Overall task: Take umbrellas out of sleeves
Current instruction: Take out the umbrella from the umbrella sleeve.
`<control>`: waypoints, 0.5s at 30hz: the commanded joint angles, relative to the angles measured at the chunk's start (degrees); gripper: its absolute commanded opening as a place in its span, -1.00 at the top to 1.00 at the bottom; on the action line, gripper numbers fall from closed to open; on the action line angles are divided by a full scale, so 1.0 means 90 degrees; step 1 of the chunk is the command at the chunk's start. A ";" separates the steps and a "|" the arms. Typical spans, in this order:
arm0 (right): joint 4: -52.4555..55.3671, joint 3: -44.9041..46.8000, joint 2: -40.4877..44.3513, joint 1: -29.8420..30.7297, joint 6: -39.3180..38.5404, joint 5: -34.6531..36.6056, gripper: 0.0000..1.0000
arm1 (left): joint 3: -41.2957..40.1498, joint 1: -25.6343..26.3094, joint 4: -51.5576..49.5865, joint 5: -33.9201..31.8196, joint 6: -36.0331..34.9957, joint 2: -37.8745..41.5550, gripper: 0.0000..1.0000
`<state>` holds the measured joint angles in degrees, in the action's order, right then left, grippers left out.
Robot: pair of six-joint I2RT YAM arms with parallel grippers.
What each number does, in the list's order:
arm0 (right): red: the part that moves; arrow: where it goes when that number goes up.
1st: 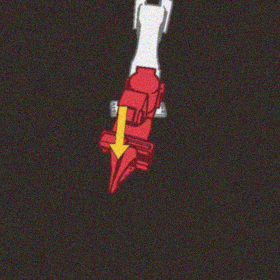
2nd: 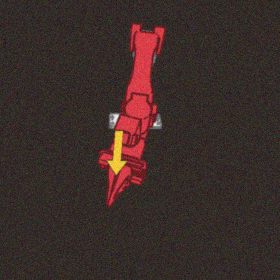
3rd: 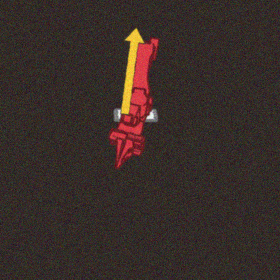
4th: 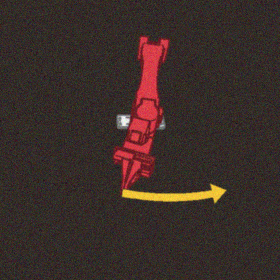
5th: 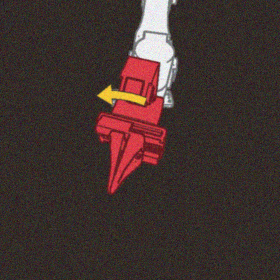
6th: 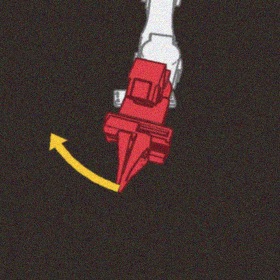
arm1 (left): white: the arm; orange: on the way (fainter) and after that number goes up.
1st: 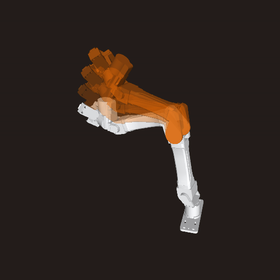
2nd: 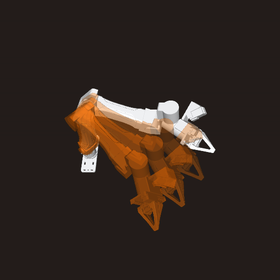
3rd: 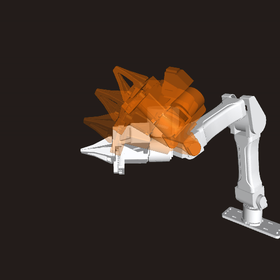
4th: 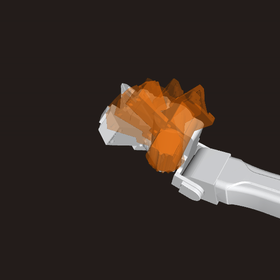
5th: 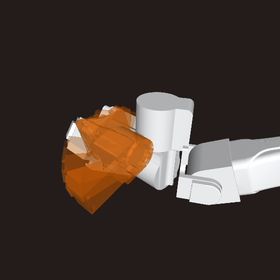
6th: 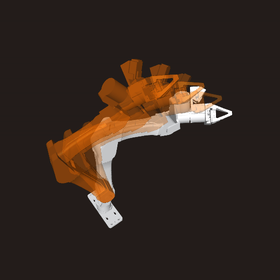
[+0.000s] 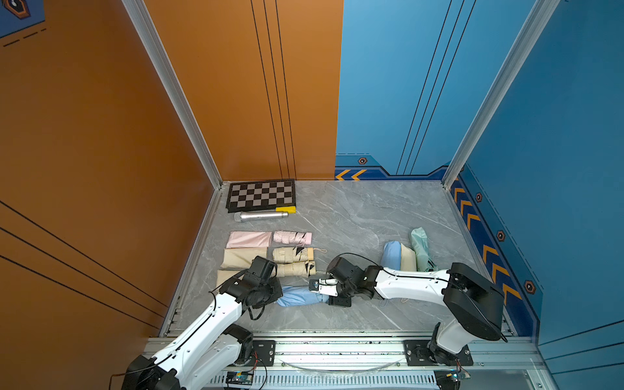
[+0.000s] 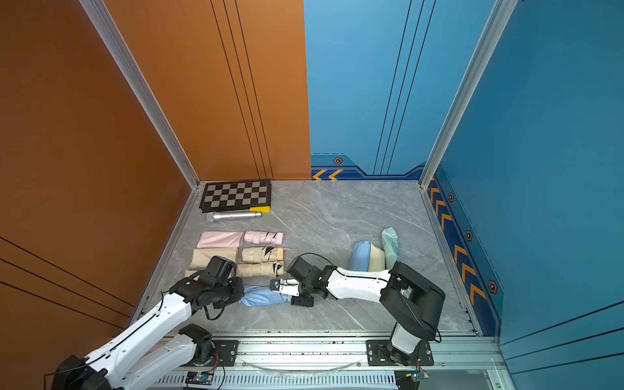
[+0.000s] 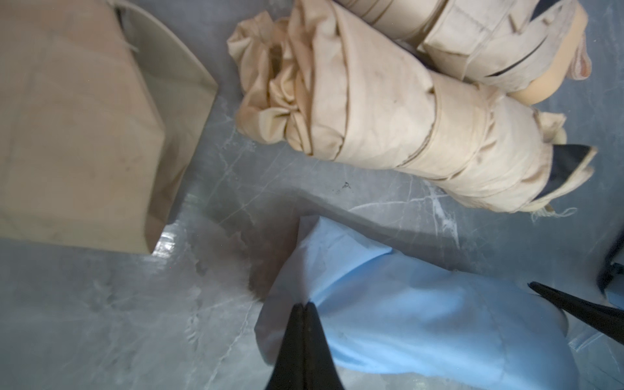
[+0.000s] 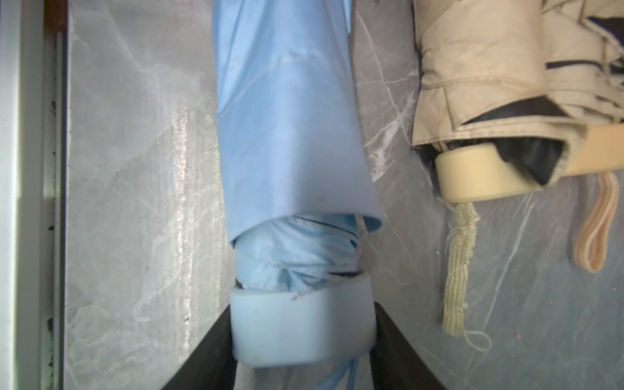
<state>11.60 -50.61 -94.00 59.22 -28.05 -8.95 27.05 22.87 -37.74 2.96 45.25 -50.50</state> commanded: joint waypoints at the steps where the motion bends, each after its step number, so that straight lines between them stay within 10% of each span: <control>1: 0.0304 0.0115 0.0213 -0.0057 0.0041 -0.0089 0.37 | 0.0195 -0.0090 -0.0372 -0.0432 -0.0077 0.0083 1.00; 15: -0.0190 0.0020 -0.0168 0.0113 0.0222 -0.0227 0.39 | 0.0555 -0.0125 -0.1025 -0.1215 0.0146 0.0531 1.00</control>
<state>11.35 -50.06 -94.32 59.53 -27.31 -9.43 30.57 22.44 -43.55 -3.51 45.71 -46.52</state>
